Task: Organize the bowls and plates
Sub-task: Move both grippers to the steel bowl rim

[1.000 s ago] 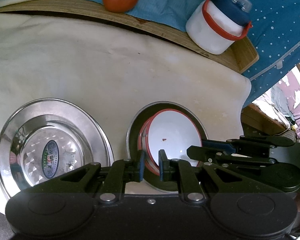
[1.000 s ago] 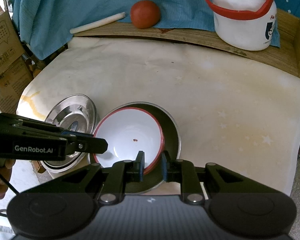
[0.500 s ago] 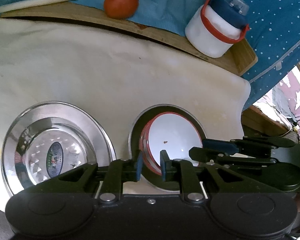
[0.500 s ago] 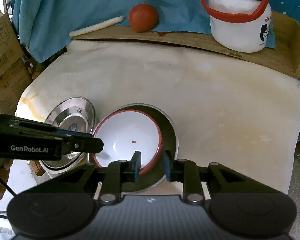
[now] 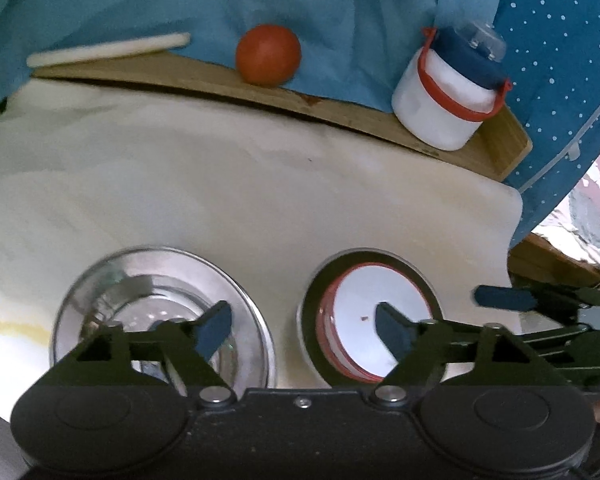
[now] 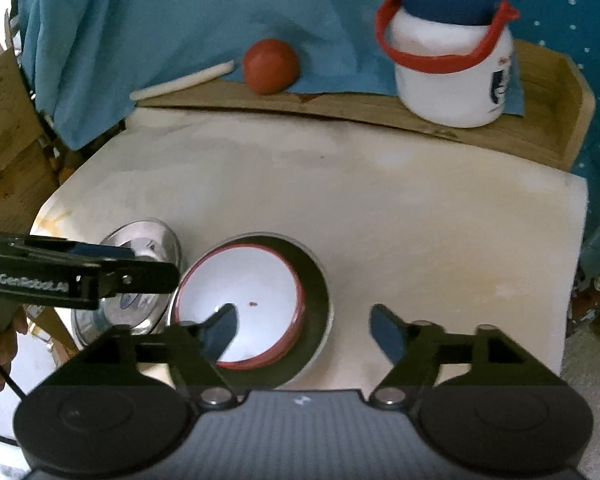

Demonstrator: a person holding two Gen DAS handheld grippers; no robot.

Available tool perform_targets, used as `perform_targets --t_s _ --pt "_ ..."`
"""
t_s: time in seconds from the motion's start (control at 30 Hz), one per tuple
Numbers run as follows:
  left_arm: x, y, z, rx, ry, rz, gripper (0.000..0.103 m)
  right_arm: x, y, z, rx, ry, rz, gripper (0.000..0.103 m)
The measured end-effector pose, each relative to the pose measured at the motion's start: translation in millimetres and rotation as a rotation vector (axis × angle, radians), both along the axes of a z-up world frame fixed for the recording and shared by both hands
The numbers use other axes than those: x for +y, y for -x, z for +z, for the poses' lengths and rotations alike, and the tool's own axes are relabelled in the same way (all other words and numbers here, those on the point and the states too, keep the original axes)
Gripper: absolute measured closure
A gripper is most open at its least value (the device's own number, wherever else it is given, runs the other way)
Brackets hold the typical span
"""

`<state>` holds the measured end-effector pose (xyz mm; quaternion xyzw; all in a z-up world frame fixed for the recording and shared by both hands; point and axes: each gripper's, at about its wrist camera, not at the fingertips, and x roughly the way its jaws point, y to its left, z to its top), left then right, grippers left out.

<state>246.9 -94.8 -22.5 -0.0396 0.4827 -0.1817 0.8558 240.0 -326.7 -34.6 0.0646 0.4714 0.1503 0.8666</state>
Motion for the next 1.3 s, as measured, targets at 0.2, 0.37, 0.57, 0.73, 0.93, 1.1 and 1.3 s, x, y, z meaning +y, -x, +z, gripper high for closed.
perform_targets --t_s 0.2,0.37,0.57,0.73,0.93,1.1,1.3 --pt "-1.0 -1.9 1.5 -0.032 -0.069 -0.034 0.004 -7.9 5.0 0.1 -0.02 -0.009 -0.043 0.001" --pt "1.0 -9.6 4.0 -0.057 -0.143 -0.09 0.001 -9.9 10.5 -2.5 -0.029 0.001 -0.073 0.0" --pt "7.6 -30.2 4.3 -0.052 -0.182 -0.181 0.001 -13.1 17.0 -5.3 -0.013 0.017 -0.135 0.0" --pt "15.0 -47.7 2.1 -0.042 -0.19 -0.285 0.001 -14.3 25.6 -7.5 0.023 0.017 -0.196 0.0" --pt "11.8 -69.9 -3.6 -0.038 -0.211 -0.447 0.001 -4.9 31.3 -8.1 0.071 0.027 -0.26 0.0" --pt "-1.8 -79.2 -9.7 -0.037 -0.222 -0.59 0.001 3.9 36.5 -9.4 0.106 0.045 -0.333 0.0" --pt "-11.4 -87.5 -19.7 -0.033 -0.255 -0.707 0.001 11.3 44.2 -14.0 0.141 0.038 -0.42 0.0"
